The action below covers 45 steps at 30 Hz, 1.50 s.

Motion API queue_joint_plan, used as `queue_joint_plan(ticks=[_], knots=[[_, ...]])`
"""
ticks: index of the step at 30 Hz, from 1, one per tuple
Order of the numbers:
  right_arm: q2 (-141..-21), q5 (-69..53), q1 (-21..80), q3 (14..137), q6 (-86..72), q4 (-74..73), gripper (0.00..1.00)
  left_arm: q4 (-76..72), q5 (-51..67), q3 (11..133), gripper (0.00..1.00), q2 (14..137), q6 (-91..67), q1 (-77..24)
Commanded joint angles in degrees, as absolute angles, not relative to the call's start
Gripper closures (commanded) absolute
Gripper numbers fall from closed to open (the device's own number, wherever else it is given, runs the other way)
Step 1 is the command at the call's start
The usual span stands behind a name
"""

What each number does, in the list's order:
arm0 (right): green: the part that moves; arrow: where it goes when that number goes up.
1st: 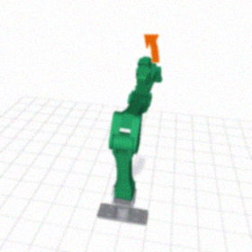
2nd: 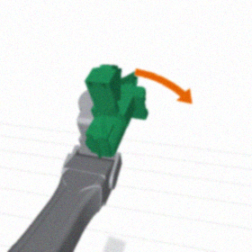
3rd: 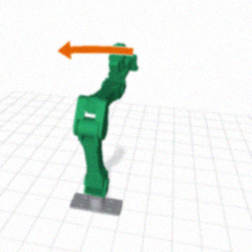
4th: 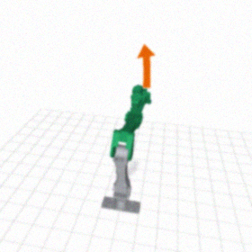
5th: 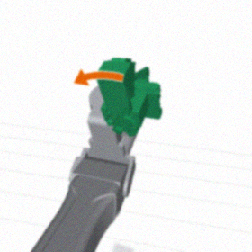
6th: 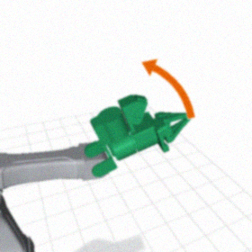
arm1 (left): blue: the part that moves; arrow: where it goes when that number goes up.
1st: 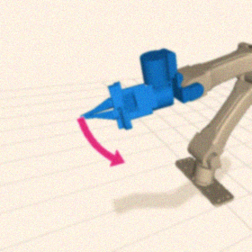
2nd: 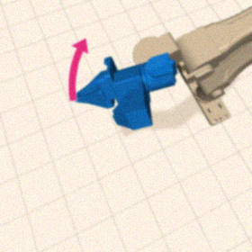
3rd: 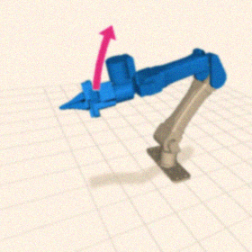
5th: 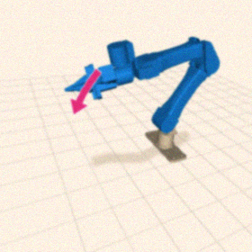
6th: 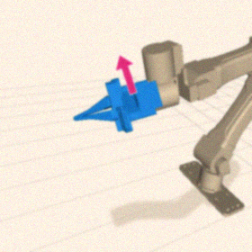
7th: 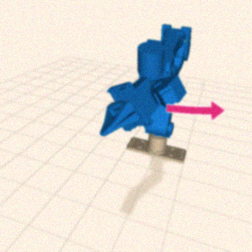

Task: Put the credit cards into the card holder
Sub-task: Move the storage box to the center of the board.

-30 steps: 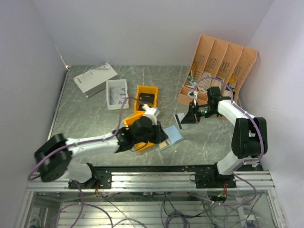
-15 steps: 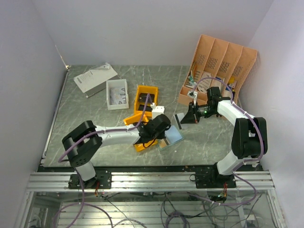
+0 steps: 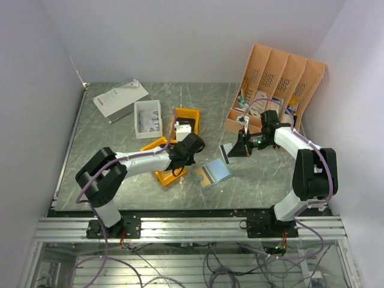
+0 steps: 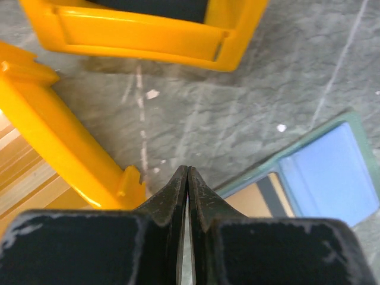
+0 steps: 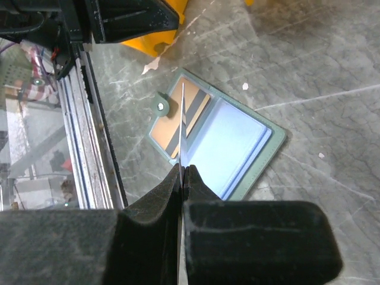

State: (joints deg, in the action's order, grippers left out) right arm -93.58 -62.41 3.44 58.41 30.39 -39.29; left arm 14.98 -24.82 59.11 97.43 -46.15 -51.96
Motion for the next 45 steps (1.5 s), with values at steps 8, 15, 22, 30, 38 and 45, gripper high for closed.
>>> queue_joint_plan(ticks=[8, 15, 22, 30, 38, 45], knots=[[-95.2, -71.4, 8.0, 53.6, 24.9, -32.2, 1.0, 16.1, -28.6, 49.6, 0.84, 82.6, -43.0, -46.6], [-97.2, -79.6, 9.8, 50.0, 16.9, -23.3, 1.0, -9.4, -10.2, 37.2, 0.51, 68.2, -40.5, -46.8], [-98.0, -84.3, 11.2, 47.1, 10.1, -14.4, 1.0, -40.3, 0.0, 23.2, 0.42, 67.5, -55.4, -49.7], [-100.9, -88.7, 14.5, 50.9, 20.1, -25.0, 1.0, -55.5, 1.1, 23.0, 0.43, 78.3, -59.3, -53.6], [-100.3, -90.6, 14.8, 51.1, 20.9, -25.9, 1.0, -53.3, 0.7, 24.5, 0.48, 80.3, -59.2, -54.0], [-101.4, -90.8, 16.6, 52.7, 24.1, -29.9, 1.0, -59.0, 2.9, 24.2, 0.64, 83.0, -59.1, -54.0]])
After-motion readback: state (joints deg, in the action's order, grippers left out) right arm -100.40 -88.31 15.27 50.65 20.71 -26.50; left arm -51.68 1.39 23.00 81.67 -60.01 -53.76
